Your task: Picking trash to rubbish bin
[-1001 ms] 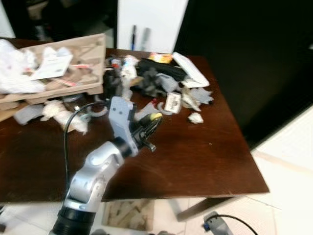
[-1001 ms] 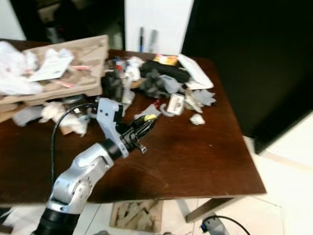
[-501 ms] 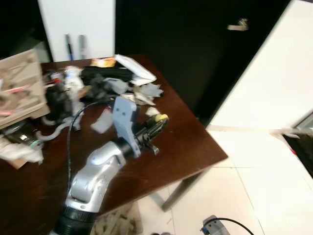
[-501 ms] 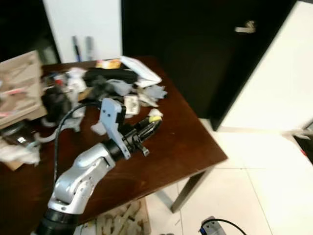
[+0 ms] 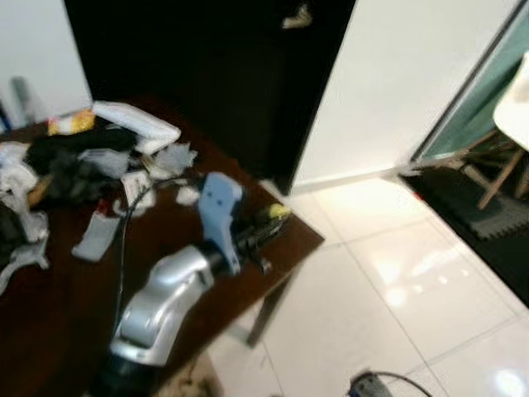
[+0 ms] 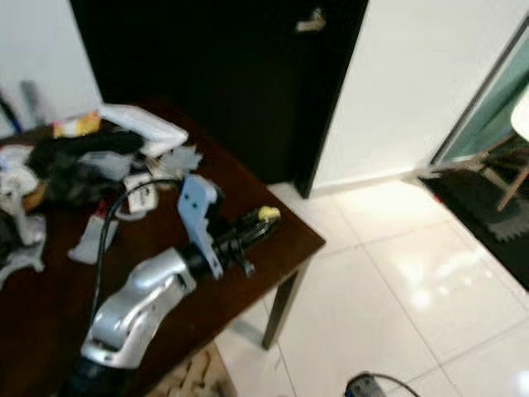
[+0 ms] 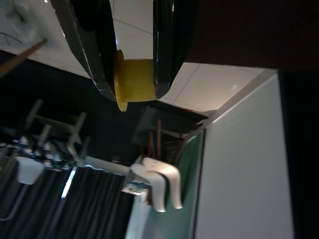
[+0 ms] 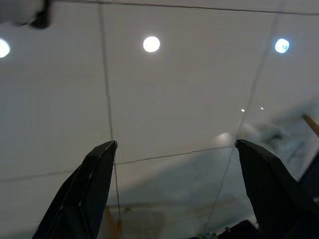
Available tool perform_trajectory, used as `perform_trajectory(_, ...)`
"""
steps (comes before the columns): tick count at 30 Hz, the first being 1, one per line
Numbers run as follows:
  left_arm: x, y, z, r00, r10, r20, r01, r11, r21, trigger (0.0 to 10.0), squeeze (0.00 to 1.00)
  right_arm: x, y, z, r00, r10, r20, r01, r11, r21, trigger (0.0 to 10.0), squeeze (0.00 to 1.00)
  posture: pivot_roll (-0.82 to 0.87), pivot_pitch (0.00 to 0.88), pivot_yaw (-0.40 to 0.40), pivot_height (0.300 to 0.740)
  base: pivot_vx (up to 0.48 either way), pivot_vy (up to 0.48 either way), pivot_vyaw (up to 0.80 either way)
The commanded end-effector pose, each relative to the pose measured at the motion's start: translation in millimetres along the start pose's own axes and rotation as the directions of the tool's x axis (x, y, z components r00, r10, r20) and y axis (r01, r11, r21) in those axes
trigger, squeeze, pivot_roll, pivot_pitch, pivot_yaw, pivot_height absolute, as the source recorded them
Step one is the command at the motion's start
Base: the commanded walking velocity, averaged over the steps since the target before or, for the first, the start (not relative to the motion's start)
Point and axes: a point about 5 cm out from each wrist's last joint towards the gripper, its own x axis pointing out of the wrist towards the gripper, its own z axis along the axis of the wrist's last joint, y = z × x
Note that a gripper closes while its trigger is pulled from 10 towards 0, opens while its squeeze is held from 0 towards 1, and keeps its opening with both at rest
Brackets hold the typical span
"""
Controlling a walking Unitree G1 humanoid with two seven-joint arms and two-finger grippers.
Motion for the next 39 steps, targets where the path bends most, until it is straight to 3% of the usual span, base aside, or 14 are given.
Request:
perform_trajectory(1, -0.3, -2.6, 1, 1.000, -0.018, 0.010, 0.017, 1.000, 0.008, 10.0, 0.00, 0.7, 5.9, -10, 0.999, 0.016, -0.034, -0.016, 1.000, 0.004, 10.0, 0.00, 0.19, 0.121, -0.090, 0.740, 0.000, 0.000, -0.78)
perform_trajectory(22, 3.1, -1.5, 0, 1.000, -0.011, 0.009, 0.010, 1.000, 0.022, 10.0, 0.00, 0.4, 2.6, -12, 0.999, 0.009, -0.042, -0.008, 1.000, 0.023, 10.0, 0.00, 0.18, 0.130, -0.094, 0.740, 0.000, 0.000, -0.78)
perform_trajectory(35, 3.2, -8.2, 1, 0.998, -0.054, 0.019, 0.054, 0.998, 0.013, 10.0, 0.00, 0.6, 4.5, -25, 0.999, -0.001, -0.047, 0.003, 1.000, 0.029, 10.0, 0.00, 0.19, 0.137, -0.092, 0.740, 0.000, 0.000, -0.78)
perform_trajectory(39, 3.6, -9.5, 0, 0.998, -0.063, 0.014, 0.063, 0.998, 0.010, 10.0, 0.00, 0.5, 3.5, -26, 0.999, -0.002, -0.041, 0.004, 0.999, 0.043, 10.0, 0.00, 0.18, 0.140, -0.089, 0.740, 0.000, -0.327, 0.00)
